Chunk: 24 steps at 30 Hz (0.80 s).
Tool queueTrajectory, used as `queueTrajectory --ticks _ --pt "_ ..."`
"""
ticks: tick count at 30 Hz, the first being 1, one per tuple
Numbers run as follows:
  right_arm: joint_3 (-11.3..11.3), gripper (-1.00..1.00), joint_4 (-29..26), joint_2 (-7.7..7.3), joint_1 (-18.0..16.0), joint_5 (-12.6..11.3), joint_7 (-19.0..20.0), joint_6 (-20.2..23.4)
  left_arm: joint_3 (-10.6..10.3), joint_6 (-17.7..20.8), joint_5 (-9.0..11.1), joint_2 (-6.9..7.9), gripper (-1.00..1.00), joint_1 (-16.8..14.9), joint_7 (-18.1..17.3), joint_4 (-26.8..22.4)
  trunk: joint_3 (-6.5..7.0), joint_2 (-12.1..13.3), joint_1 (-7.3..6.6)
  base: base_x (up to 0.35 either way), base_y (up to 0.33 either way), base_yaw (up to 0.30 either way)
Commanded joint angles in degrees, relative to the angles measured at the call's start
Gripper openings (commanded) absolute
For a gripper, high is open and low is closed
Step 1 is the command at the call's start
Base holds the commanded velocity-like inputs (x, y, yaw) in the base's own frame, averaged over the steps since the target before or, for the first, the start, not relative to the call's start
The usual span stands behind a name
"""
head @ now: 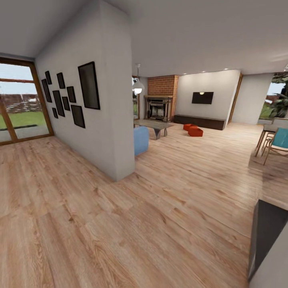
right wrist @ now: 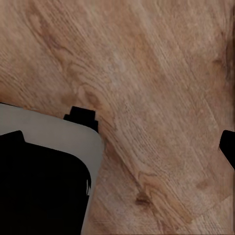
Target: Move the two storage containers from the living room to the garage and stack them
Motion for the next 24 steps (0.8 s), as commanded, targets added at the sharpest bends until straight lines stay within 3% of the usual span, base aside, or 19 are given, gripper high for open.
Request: queueTrajectory --ticks 1,8,24 --pt "0.48 1.0 0.17 0.01 -0.06 -0.5 -0.03 -0.33 0.04 -0.06 0.5 -0.01 1.0 -0.01 -0.05 -0.02 -0.05 -0.02 0.03 0.323 0.0 0.0" --pt "0.48 1.0 0.17 -0.03 -0.04 -0.51 -0.06 -0.44 0.04 -0.06 0.5 -0.02 1.0 -0.01 -0.06 -0.02 -0.05 -0.02 0.03 0.323 0.0 -0.013" --pt "0.48 1.0 0.17 0.08 -0.06 -0.45 -0.02 -0.36 0.03 -0.06 0.5 -0.02 1.0 -0.01 -0.07 0.0 -0.05 -0.02 0.03 0.323 0.0 -0.236"
